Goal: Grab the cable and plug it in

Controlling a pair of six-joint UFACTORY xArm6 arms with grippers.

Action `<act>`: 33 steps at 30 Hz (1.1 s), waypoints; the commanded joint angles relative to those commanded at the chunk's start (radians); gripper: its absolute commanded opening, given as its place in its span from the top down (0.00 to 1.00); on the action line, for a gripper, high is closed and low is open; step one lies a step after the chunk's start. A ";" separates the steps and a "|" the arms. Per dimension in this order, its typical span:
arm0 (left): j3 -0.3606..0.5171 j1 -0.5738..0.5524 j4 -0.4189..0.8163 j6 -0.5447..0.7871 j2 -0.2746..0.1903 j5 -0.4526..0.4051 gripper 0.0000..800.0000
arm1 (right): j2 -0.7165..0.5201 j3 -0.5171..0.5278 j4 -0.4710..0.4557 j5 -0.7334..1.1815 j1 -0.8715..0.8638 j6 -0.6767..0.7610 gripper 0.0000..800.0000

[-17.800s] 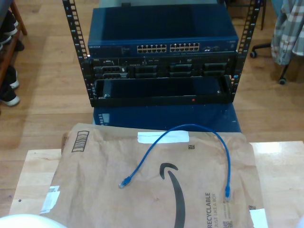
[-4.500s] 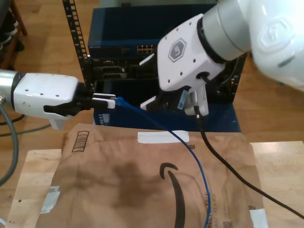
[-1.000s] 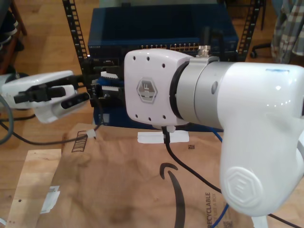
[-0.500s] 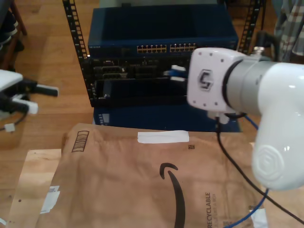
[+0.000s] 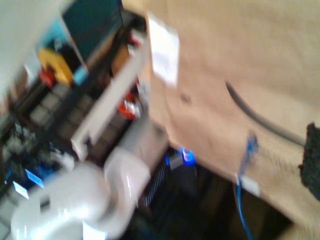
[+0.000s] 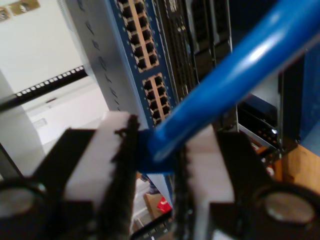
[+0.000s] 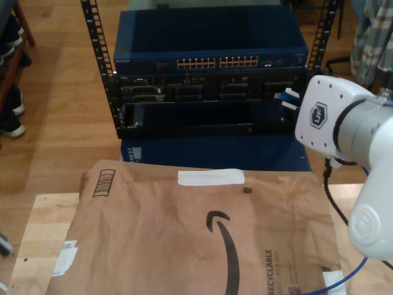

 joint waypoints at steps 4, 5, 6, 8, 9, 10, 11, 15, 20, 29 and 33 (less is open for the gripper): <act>0.132 0.002 0.074 0.060 -0.114 -0.040 0.00 | 0.000 0.055 0.000 -0.095 -0.028 -0.005 0.99; 0.163 0.003 0.095 0.077 -0.140 -0.044 0.00 | -0.002 0.071 0.000 -0.126 -0.032 -0.006 0.99; 0.196 0.006 0.117 0.091 -0.166 -0.052 0.00 | -0.002 0.087 0.000 -0.155 -0.034 -0.009 0.99; 0.262 0.055 0.161 0.123 -0.207 -0.091 0.00 | -0.002 0.114 0.000 -0.204 -0.040 -0.031 0.99; 0.292 0.092 0.178 0.143 -0.216 -0.121 0.00 | -0.002 0.127 0.002 -0.232 -0.041 -0.048 0.98; 0.319 0.133 0.187 0.170 -0.222 -0.146 0.00 | 0.000 0.140 0.005 -0.270 -0.041 -0.066 0.98; 0.345 0.175 0.192 0.203 -0.226 -0.172 0.00 | -0.002 0.150 0.006 -0.308 -0.041 -0.081 0.98; 0.377 0.281 0.192 0.305 -0.229 -0.210 0.00 | 0.000 0.195 0.025 -0.416 -0.041 -0.144 0.98; 0.477 0.288 0.245 0.325 -0.296 -0.305 0.00 | 0.005 0.213 0.167 -0.551 -0.035 -0.315 0.98; 0.542 0.414 0.293 0.413 -0.325 -0.379 0.00 | 0.138 0.222 0.295 -0.706 0.114 -0.417 1.00; 0.543 0.479 0.304 0.479 -0.325 -0.384 0.00 | 0.227 0.213 0.396 -0.789 0.198 -0.483 1.00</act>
